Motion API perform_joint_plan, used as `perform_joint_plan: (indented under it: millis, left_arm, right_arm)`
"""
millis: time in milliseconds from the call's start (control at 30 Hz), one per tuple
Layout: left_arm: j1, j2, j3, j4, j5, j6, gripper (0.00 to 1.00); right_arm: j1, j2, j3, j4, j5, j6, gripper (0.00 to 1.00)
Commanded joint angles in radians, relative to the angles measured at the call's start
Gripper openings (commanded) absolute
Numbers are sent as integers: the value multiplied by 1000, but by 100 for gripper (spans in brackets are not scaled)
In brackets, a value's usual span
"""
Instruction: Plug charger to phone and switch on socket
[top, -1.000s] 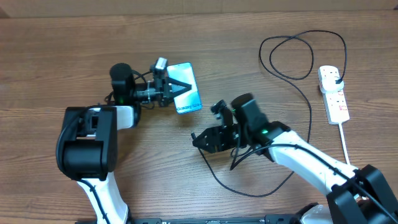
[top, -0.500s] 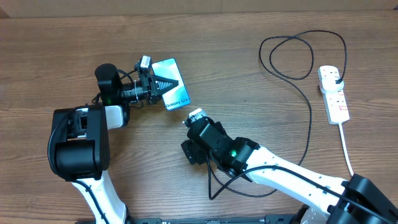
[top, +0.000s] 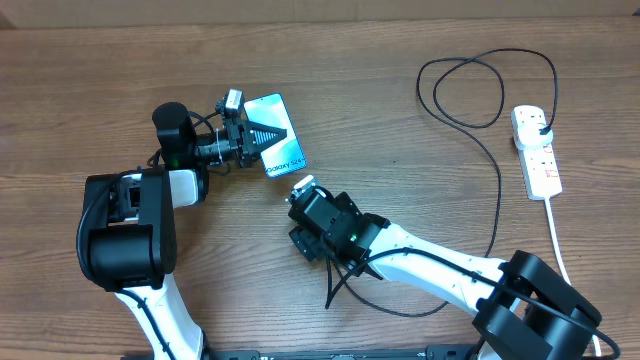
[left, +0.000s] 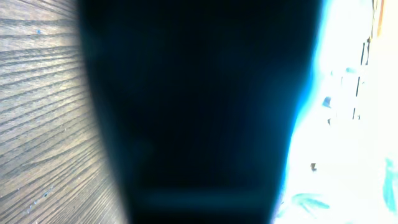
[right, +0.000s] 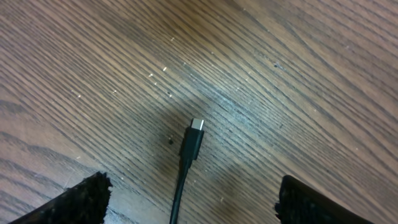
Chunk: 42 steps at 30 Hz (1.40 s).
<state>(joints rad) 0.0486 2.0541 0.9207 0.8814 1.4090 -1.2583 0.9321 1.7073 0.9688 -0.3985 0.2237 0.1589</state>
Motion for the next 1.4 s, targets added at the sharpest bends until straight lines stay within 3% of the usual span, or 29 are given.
perform_joint_plan:
  millis: [0,467,600,767,1200,1367]
  left_arm:
    - [5,-4,-2,5,5,33,4]
    - [5,-4,-2,5,4,32,4]
    - [5,-4,-2,5,4,32,4]
    - [5,-4,-2,5,5,32,4]
    - [5,-4,-2,5,14,32,4]
    - [5,-4,-2,5,13,32,4]
  right_arm:
    - [15,14,24,2,-2,-28,82]
    - [59,101,29,39,3,-52,73]
    - [52,102,28,61,3,-53,64]
    - [48,106,28,79,3,-52,43]
    - [-6,156,28,92,3,-52,45]
    - [-39,156,28,87,-44,-52,39]
